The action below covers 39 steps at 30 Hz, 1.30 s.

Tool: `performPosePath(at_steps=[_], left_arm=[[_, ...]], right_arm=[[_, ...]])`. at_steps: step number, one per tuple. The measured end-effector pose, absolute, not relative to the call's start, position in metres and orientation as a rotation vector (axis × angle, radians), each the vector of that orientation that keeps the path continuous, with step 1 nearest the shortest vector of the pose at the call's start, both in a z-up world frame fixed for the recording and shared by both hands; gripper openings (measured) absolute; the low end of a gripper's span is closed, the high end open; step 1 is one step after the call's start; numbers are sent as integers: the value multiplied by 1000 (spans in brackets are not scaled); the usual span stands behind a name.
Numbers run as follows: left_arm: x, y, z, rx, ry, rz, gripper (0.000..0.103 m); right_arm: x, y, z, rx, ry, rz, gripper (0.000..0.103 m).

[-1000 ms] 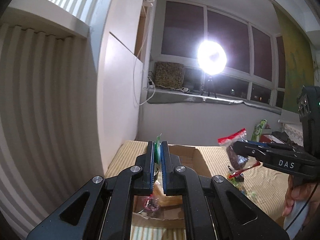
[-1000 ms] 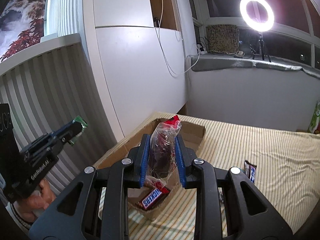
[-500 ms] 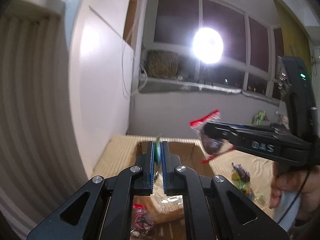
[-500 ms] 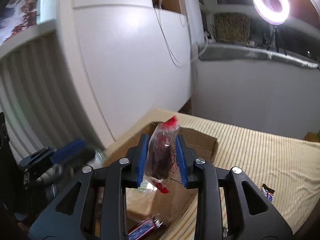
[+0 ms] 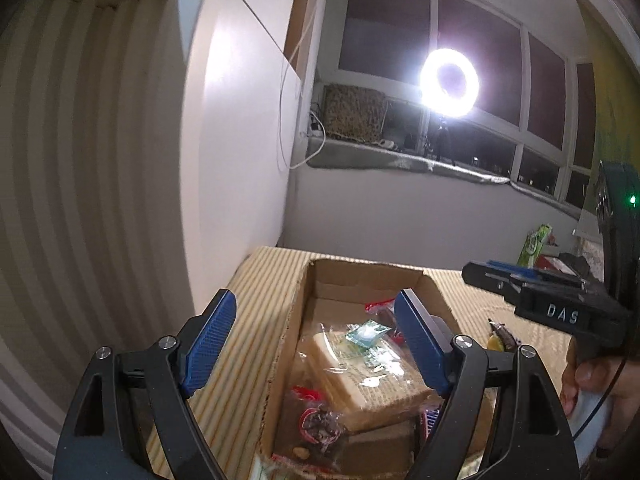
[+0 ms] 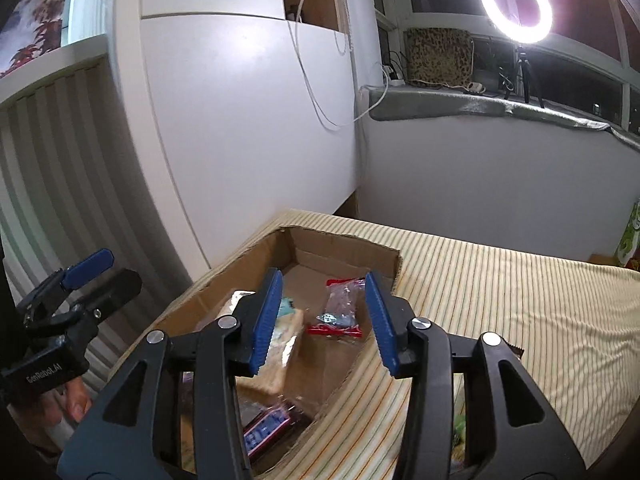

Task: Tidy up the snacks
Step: 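Open both tools to drop the candies into the box, then move both tools back to the remaining snacks on the bed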

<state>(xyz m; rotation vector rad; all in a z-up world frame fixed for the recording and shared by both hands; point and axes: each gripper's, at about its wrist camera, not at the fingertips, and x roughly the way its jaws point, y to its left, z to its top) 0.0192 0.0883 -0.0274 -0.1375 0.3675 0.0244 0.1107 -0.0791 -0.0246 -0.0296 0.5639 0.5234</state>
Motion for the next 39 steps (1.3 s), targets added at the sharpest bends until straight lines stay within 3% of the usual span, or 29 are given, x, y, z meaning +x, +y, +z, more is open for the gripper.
performPosePath(at_steps=[4, 14, 15, 17, 18, 30, 39], left_arm=[[2, 91, -19, -134, 344, 35, 81], [-21, 76, -7, -102, 320, 40, 81], [-21, 71, -7, -94, 322, 34, 81], [-20, 58, -6, -75, 327, 18, 81], [-19, 50, -7, -65, 330, 7, 81], [-10, -76, -19, 45, 381, -251, 81], [-9, -91, -26, 63, 397, -306, 81]], right_arm=[[90, -75, -17, -36, 539, 534, 54], [56, -100, -22, -30, 515, 493, 56], [53, -109, -24, -20, 514, 481, 59], [48, -127, -27, -1, 510, 452, 74], [43, -142, -29, 9, 504, 420, 75], [6, -292, -56, 89, 553, 105, 76], [1, -290, -54, 78, 548, 113, 76]])
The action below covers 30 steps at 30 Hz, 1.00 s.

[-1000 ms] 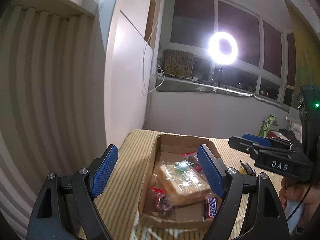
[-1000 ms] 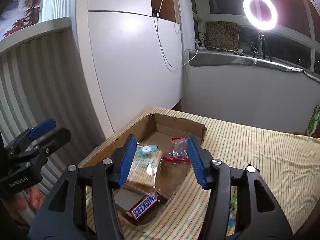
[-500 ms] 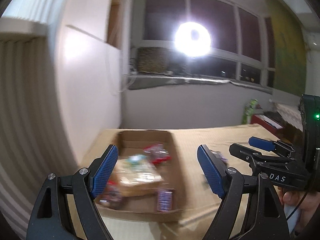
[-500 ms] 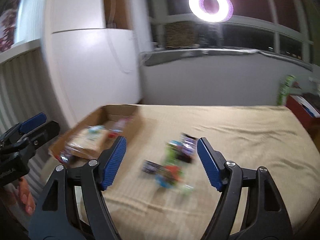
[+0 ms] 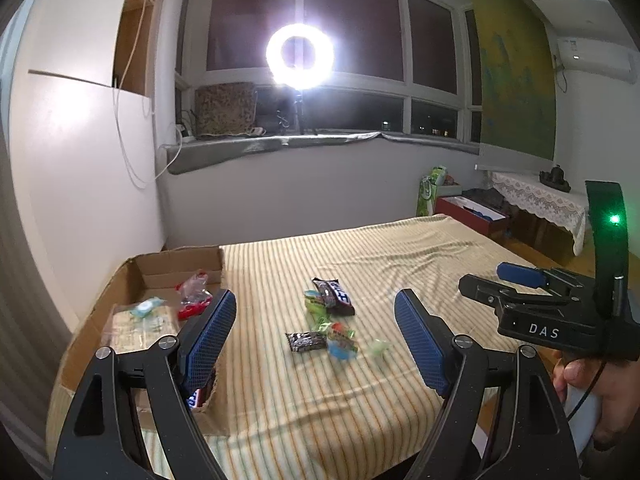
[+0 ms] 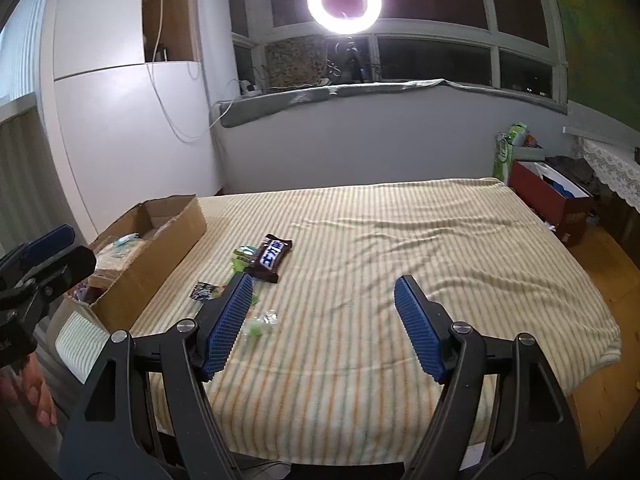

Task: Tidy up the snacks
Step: 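Move both tools back to the remaining snacks on the bed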

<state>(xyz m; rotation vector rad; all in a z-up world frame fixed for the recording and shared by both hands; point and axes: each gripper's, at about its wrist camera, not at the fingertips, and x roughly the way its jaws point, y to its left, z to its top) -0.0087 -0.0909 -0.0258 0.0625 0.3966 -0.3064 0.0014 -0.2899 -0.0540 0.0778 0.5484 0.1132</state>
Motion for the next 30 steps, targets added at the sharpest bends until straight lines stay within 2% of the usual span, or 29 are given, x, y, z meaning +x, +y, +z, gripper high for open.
performPosePath(at_steps=[12, 20, 24, 30], left_arm=[[-4, -96, -47, 37, 449, -314, 81], [1, -108, -109, 20, 570, -343, 81], [0, -108, -132, 33, 612, -344, 81], [16, -97, -114, -61, 603, -368, 81]], right_arm=[[10, -287, -90, 77, 618, 140, 76], [4, -278, -142, 17, 698, 134, 76], [0, -273, -143, -15, 674, 142, 76], [11, -252, -141, -81, 648, 219, 76]])
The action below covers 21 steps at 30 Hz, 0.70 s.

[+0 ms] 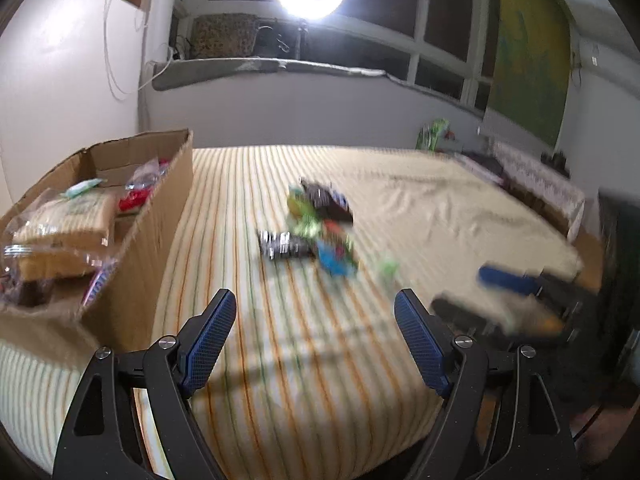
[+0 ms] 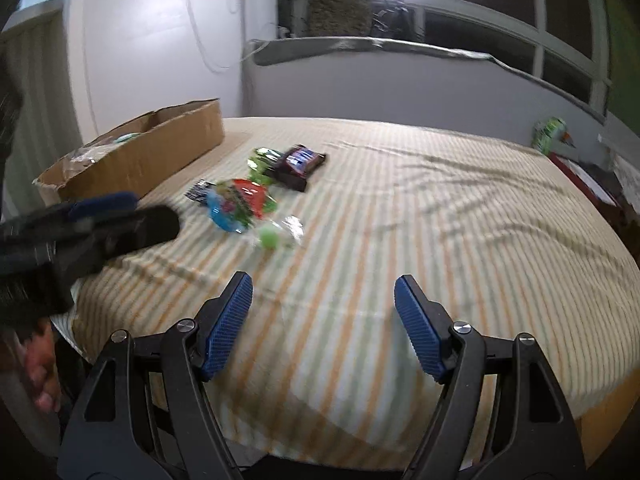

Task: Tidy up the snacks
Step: 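Move both tools back to the remaining snacks on the bed, then close the right tool on a green ball candy while left grips a colorful packet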

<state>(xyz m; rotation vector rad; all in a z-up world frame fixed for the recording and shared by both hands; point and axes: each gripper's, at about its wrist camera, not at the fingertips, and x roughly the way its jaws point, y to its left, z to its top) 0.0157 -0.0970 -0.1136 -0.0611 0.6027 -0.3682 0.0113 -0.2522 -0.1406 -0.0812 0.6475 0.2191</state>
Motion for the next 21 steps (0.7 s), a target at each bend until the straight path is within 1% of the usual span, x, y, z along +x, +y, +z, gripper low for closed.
performPosePath(at_steps=[3, 5, 9, 11, 12, 13, 14, 15, 16, 17, 18, 21], left_arm=[[29, -98, -103, -125, 612, -396, 81], [37, -102, -98, -119, 604, -399, 76], [57, -106, -98, -118, 623, -404, 71], [66, -108, -103, -119, 649, -413, 61], [70, -109, -106, -118, 665, -417, 57], [73, -110, -108, -114, 676, -421, 47], [76, -112, -111, -112, 692, -433, 36], [77, -113, -113, -113, 700, -442, 31], [78, -113, -115, -115, 709, -453, 24], [78, -114, -117, -112, 712, -457, 19], [78, -115, -118, -112, 713, -464, 16], [73, -111, -118, -129, 682, -469, 13]], right_arm=[[20, -242, -141, -96, 643, 247, 76], [25, -240, -142, -100, 637, 262, 76], [35, -234, -144, -104, 638, 286, 76], [41, -231, -147, -109, 644, 298, 76], [42, -230, -148, -113, 646, 301, 76], [44, -228, -149, -121, 644, 305, 73], [45, -226, -149, -132, 641, 312, 67], [46, -223, -150, -140, 639, 319, 64], [46, -222, -150, -146, 634, 325, 51], [47, -221, -149, -154, 631, 333, 33], [48, -220, -150, -161, 628, 337, 31], [46, -217, -151, -175, 613, 326, 29]])
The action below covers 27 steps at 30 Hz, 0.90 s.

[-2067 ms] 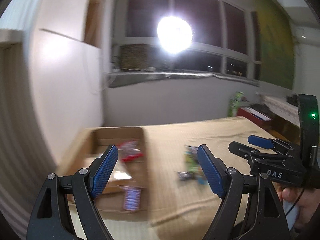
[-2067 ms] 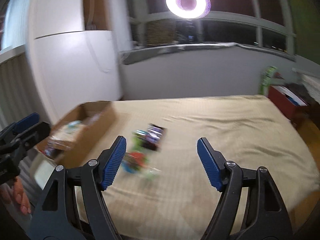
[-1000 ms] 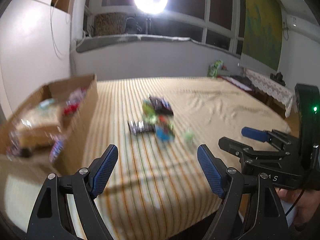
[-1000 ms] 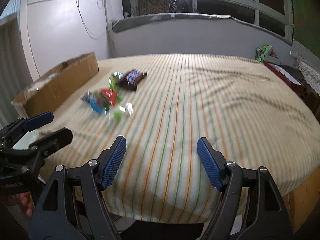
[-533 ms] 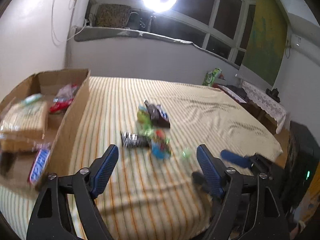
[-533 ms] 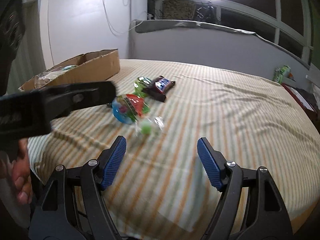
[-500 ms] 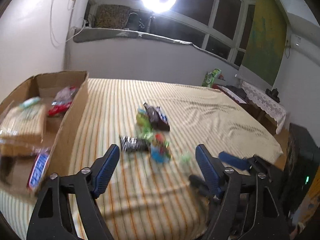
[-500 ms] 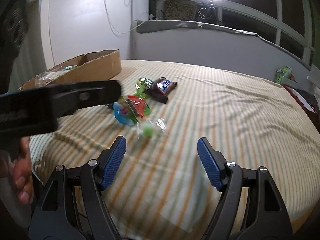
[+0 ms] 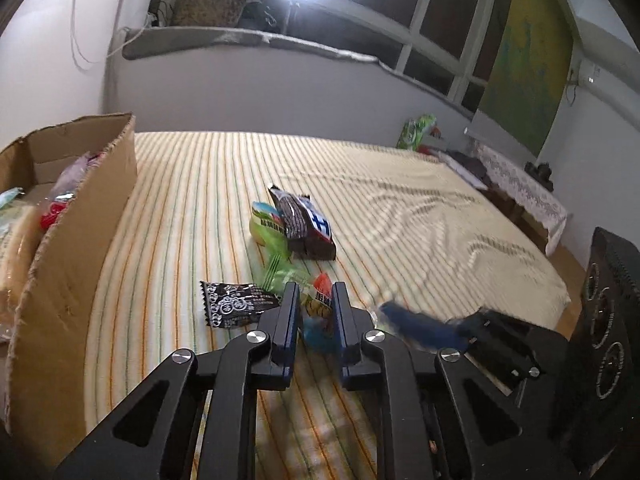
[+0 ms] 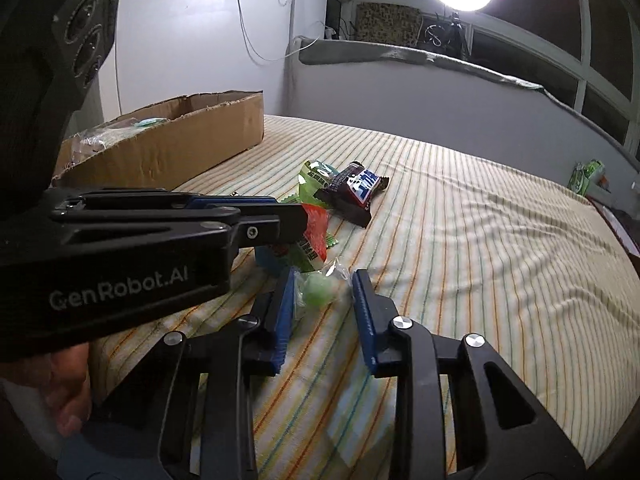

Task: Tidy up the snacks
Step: 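Close the right tool on a green ball candy while left grips a colorful packet, then lift and carry both held candies over the cardboard box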

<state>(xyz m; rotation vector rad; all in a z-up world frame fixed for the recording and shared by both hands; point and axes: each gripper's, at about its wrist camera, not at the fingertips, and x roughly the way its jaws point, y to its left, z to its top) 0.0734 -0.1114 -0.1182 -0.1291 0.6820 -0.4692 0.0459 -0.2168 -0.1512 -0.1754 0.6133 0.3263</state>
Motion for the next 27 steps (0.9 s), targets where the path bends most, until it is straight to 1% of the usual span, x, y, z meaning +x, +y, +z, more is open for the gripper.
performPosePath(at_steps=[6, 11, 27], left_arm=[[68, -106, -117, -156, 652, -466, 13], [71, -104, -115, -174, 662, -466, 13], [57, -113, -106, -126, 632, -449, 13]], right_arm=[[42, -221, -150, -156, 604, 323, 28], [36, -224, -148, -157, 597, 304, 28], [21, -245, -138, -119, 561, 246, 28]])
